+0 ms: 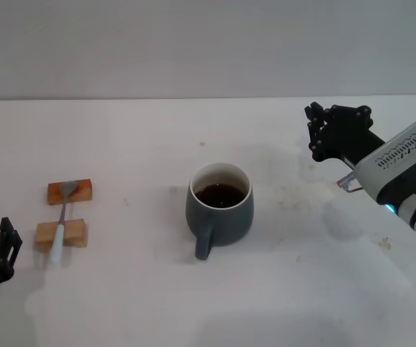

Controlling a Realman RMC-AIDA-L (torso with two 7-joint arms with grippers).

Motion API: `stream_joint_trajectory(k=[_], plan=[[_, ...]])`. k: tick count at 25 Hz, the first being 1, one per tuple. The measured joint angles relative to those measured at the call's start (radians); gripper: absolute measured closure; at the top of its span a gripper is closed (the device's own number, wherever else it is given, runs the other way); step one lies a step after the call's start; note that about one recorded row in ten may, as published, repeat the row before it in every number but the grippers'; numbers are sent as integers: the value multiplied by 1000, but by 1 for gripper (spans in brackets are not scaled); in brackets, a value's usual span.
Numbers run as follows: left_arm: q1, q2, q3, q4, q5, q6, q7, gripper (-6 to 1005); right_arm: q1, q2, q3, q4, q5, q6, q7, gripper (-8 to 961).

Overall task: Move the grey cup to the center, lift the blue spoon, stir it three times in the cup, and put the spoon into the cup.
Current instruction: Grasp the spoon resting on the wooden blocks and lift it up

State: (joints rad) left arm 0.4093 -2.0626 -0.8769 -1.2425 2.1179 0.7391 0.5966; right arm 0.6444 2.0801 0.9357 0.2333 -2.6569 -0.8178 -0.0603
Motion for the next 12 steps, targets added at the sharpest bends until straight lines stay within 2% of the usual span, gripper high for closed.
stream_joint_trajectory(k=[12], plan=[[-9, 0, 84, 19, -46, 51, -1, 272, 2, 0, 0, 1, -3, 0, -4, 903]])
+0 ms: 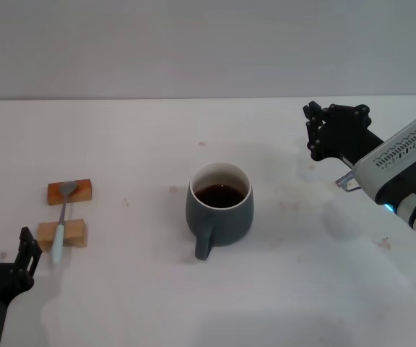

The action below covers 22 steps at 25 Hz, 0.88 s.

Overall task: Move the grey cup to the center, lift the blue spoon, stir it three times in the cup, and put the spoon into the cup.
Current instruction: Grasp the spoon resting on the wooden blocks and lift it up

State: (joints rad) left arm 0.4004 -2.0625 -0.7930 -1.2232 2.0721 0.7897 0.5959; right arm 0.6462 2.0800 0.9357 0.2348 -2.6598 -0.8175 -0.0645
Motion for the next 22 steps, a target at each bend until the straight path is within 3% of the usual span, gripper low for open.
stream_joint_trajectory(k=[17, 22], plan=[[-30, -1, 69, 28, -10, 40, -9, 276, -4, 0, -4, 0, -2, 0, -2, 903], [-86, 2, 128, 72, -84, 103, -9, 278, -8, 0, -16, 0, -2, 0, -3, 903]])
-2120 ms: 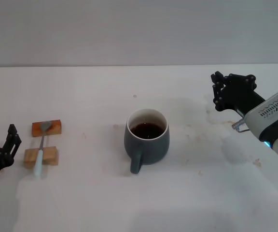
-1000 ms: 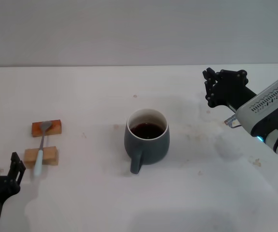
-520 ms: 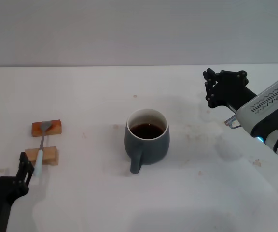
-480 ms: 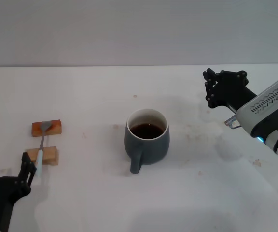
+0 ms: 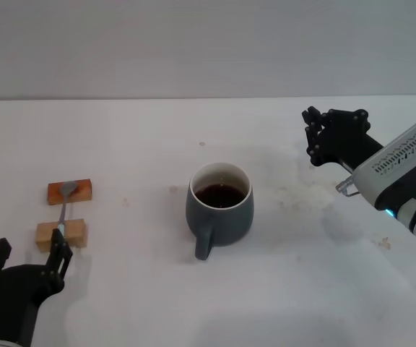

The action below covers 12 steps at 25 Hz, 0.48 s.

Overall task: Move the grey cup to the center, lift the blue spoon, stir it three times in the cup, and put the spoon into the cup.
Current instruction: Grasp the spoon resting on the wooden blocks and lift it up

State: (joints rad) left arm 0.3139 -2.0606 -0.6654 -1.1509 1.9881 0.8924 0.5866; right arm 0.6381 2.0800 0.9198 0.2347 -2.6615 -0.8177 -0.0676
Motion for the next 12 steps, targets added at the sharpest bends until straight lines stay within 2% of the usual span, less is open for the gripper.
stream_joint_trajectory(k=[8, 12], plan=[[-58, -5, 46, 62, -64, 54, 0, 280, -3, -1, -14, 0, 0, 0, -1, 904], [-126, -5, 112, 117, -160, 132, -3, 281, -6, -1, -26, 0, -1, 0, -1, 904]])
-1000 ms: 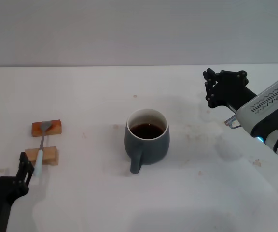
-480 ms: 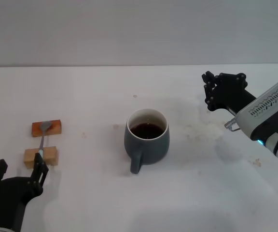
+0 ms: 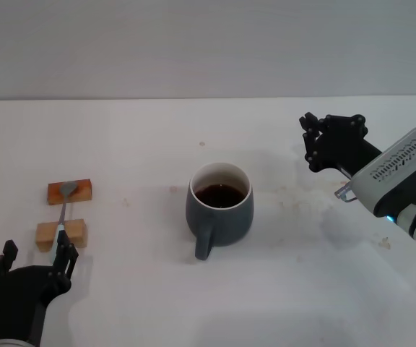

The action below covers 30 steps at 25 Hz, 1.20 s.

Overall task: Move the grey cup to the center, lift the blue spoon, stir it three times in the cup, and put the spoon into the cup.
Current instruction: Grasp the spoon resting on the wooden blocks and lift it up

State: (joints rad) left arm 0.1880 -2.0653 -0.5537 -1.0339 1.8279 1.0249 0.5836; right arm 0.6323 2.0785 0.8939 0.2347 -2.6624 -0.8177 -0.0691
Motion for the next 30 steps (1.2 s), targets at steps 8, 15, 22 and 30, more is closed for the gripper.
stream_joint_trajectory(k=[8, 15, 22, 30], plan=[[-66, -3, 78, 62, -96, 81, -14, 283, -2, -2, -6, 0, -1, 0, 0, 904], [-101, -8, 94, 124, -108, 82, -89, 284, 1, -2, -10, 0, -1, -3, 0, 903], [-133, -8, 128, 148, -162, 84, -100, 286, 7, -3, -10, 1, -1, -3, 0, 903], [-143, -7, 131, 164, -172, 74, -100, 288, 12, -3, -10, 2, -1, -4, 0, 904]])
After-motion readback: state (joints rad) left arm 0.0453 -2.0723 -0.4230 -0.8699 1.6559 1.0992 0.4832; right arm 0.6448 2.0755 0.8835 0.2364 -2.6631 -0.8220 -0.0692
